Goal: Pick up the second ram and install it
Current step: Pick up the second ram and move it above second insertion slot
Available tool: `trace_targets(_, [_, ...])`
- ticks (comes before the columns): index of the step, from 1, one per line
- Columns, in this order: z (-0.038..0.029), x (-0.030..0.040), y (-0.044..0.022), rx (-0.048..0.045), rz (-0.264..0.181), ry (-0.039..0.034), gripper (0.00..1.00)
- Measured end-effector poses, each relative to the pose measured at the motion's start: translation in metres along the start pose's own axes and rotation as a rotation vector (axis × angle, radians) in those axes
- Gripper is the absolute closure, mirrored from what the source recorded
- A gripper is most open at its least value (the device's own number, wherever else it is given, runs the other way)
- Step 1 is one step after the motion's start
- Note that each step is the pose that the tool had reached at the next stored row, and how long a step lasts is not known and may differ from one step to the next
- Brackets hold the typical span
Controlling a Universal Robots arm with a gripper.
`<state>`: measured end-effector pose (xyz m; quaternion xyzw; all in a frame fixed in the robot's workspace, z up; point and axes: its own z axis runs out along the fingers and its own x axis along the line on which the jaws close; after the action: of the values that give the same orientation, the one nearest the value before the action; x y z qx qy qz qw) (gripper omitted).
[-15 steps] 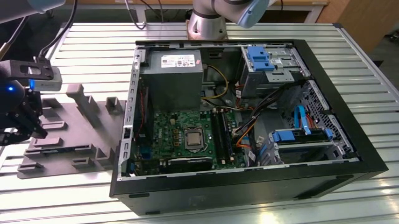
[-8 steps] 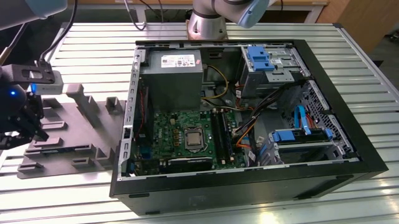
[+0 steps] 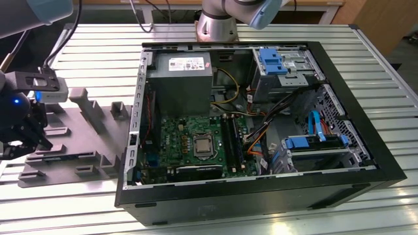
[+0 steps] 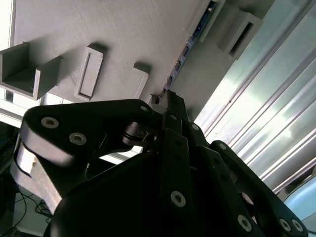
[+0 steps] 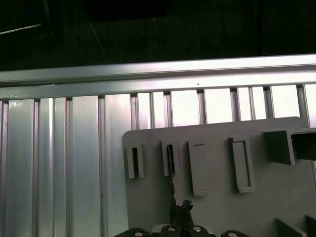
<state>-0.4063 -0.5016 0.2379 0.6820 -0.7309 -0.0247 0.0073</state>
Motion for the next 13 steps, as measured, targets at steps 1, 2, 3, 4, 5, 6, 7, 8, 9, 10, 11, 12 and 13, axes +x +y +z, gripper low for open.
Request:
trace_targets(1, [0.0012,0.0001,-0.0002,-0.0002,-0.001,0.0,0.89])
trace_targets(2, [0.0022,0.0002,-0.0004,-0.0003,-0.001,0.0001,0.89])
trace_targets(3, [0.0032,0.0003,-0.0006,-0.0004,-0.001,0.0001,0.89])
trace_targets(4, [0.004,0.0003,-0.0007,-0.0005,-0.002,0.0001,0.89])
trace_targets(5, [0.0047,0.0003,-0.0008,-0.0005,-0.002,0.0001,0.89])
trace_targets(6, [0.0052,0.0004,-0.0008,-0.0006,-0.003,0.0002,0.89])
trace_targets(7, [0.0054,0.0004,-0.0008,-0.0008,-0.003,0.0004,0.89])
trace_targets(8, [0.0056,0.0004,-0.0008,-0.0008,-0.003,0.0004,0.89])
trace_targets(9, [0.0056,0.0004,-0.0008,-0.0008,-0.004,0.0004,0.89])
trace_targets(10, [0.0057,0.0004,-0.0009,-0.0006,-0.004,0.0003,0.89])
trace_targets(11, [0.0057,0.0004,-0.0009,-0.0006,-0.004,0.0002,0.89])
trace_targets(12, [0.0057,0.0004,-0.0009,-0.0006,-0.004,0.0002,0.89])
trace_targets(13, [0.0057,0.0004,-0.0009,-0.0005,-0.004,0.0003,0.89])
